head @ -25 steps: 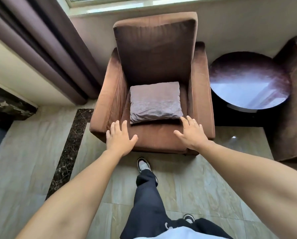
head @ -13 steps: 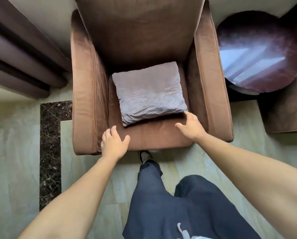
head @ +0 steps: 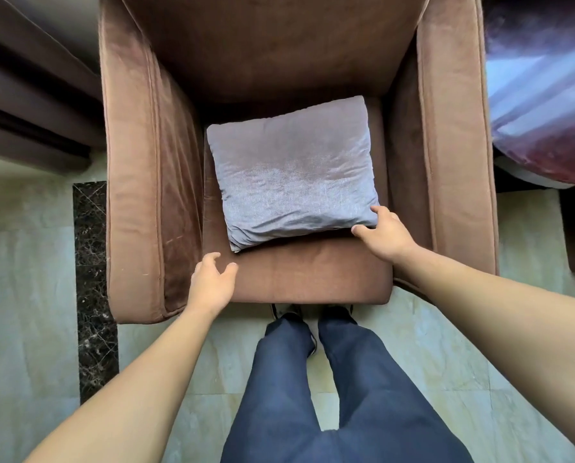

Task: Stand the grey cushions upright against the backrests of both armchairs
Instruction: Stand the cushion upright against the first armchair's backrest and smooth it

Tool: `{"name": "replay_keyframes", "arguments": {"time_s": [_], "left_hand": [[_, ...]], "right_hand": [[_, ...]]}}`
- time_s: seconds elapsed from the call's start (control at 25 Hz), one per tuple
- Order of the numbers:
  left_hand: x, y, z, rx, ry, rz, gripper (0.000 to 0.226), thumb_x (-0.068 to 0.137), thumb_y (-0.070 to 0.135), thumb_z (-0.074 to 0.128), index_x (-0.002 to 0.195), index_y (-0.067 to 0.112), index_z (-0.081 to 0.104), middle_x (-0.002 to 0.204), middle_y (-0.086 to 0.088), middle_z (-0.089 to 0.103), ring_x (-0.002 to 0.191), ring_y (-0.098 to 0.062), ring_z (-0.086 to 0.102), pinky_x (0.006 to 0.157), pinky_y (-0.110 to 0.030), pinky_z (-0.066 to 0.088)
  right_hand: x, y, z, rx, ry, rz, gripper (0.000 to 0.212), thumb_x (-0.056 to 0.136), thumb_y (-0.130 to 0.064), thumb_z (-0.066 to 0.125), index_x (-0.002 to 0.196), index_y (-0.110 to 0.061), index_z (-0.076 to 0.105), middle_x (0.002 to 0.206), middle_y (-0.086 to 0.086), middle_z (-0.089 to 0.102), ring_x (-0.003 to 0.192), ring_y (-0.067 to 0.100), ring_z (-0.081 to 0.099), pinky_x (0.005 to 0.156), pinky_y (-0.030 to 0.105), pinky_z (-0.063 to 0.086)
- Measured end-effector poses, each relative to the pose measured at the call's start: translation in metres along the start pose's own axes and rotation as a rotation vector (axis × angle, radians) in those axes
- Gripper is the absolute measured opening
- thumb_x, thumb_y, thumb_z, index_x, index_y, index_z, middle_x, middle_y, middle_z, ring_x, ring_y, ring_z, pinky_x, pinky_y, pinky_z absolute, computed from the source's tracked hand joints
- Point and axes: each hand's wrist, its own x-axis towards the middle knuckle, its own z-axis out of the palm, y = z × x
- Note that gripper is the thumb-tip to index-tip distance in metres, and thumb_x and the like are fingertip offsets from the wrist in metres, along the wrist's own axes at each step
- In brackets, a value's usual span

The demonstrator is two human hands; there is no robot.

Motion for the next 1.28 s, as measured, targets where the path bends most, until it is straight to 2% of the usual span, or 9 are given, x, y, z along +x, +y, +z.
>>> {"name": "replay_keyframes", "arguments": {"time_s": [0.2,0.36,0.44,0.56,0.76,0.84,0.96,1.12,1.28], "left_hand": [[0.065,0.031,0.012,-0.166,0.064,-0.041,0.028,0.101,0.022,0.061,0.124,0.010,0.073,0.118,-0.003,0.069,0.114,-0.023,0.063,0.094,-0.030,0.042],[0.121,0.049,0.020,-0.236,0.035,0.056,0.027,0.103,0.016,0.061,0.125,0.008,0.075,0.119,-0.008,0.071,0.104,-0.017,0.060,0.090,-0.024,0.038],[0.157,0.060,0.026,-0.304,0.069,0.044,0.038,0.101,0.024,0.066,0.133,0.004,0.068,0.126,-0.012,0.068,0.107,-0.024,0.061,0.092,-0.027,0.040],[0.217,0.070,0.028,-0.372,0.054,0.033,0.072,0.090,0.051,0.071,0.135,-0.005,0.063,0.138,-0.027,0.065,0.125,-0.043,0.064,0.103,-0.047,0.051],[0.290,0.070,0.034,-0.489,-0.051,-0.051,0.132,0.030,0.091,0.085,0.137,0.017,0.064,0.130,0.000,0.074,0.113,-0.022,0.074,0.108,-0.044,0.055],[0.282,0.087,0.030,-0.569,-0.093,-0.094,0.120,0.042,0.088,0.086,0.136,0.017,0.063,0.128,0.002,0.073,0.112,-0.020,0.072,0.103,-0.037,0.053],[0.277,0.102,0.037,-0.712,-0.143,-0.139,0.069,0.074,0.068,0.084,0.117,0.017,0.068,0.106,0.001,0.076,0.094,-0.017,0.073,0.087,-0.034,0.053],[0.274,0.101,0.034,-0.796,-0.160,-0.109,0.078,0.066,0.056,0.090,0.133,0.022,0.068,0.117,-0.004,0.081,0.106,-0.026,0.079,0.087,-0.041,0.061],[0.264,0.102,0.022,-0.811,-0.167,-0.099,0.060,0.081,0.035,0.082,0.135,0.016,0.065,0.117,-0.007,0.081,0.105,-0.027,0.080,0.084,-0.042,0.062]], "right_hand": [[0.066,0.002,-0.007,0.032,0.019,0.037,0.075,0.098,-0.039,0.063,0.161,-0.012,0.031,0.164,0.013,0.038,0.147,0.029,0.045,0.113,0.036,0.037],[0.122,-0.009,-0.011,0.140,0.088,0.075,0.071,0.094,-0.048,0.062,0.154,-0.014,0.043,0.152,0.008,0.056,0.136,0.029,0.056,0.106,0.037,0.042],[0.155,-0.020,-0.010,0.173,0.154,0.089,0.076,0.095,-0.056,0.058,0.155,-0.014,0.040,0.152,0.008,0.055,0.138,0.030,0.053,0.105,0.037,0.040],[0.198,-0.043,-0.009,0.061,0.223,0.124,0.097,0.087,-0.079,0.045,0.156,-0.012,0.036,0.153,0.016,0.052,0.142,0.040,0.047,0.114,0.046,0.037],[0.234,-0.054,0.003,0.084,0.191,0.239,0.119,0.068,-0.090,0.047,0.156,-0.010,0.035,0.155,0.014,0.049,0.146,0.041,0.039,0.118,0.050,0.035],[0.236,-0.055,0.009,0.149,0.153,0.258,0.124,0.062,-0.090,0.052,0.156,-0.010,0.037,0.156,0.012,0.049,0.143,0.039,0.045,0.118,0.051,0.037],[0.236,-0.051,0.015,0.337,0.186,0.252,0.111,0.058,-0.083,0.069,0.143,-0.012,0.056,0.139,0.005,0.064,0.121,0.029,0.064,0.108,0.042,0.049],[0.227,-0.043,0.015,0.562,0.244,0.184,0.065,0.066,-0.059,0.087,0.116,-0.019,0.073,0.108,-0.002,0.077,0.091,0.014,0.073,0.091,0.033,0.058],[0.207,-0.042,0.006,0.606,0.267,0.125,0.046,0.074,-0.042,0.088,0.111,-0.023,0.071,0.102,-0.008,0.076,0.093,0.012,0.072,0.087,0.033,0.058]]}}
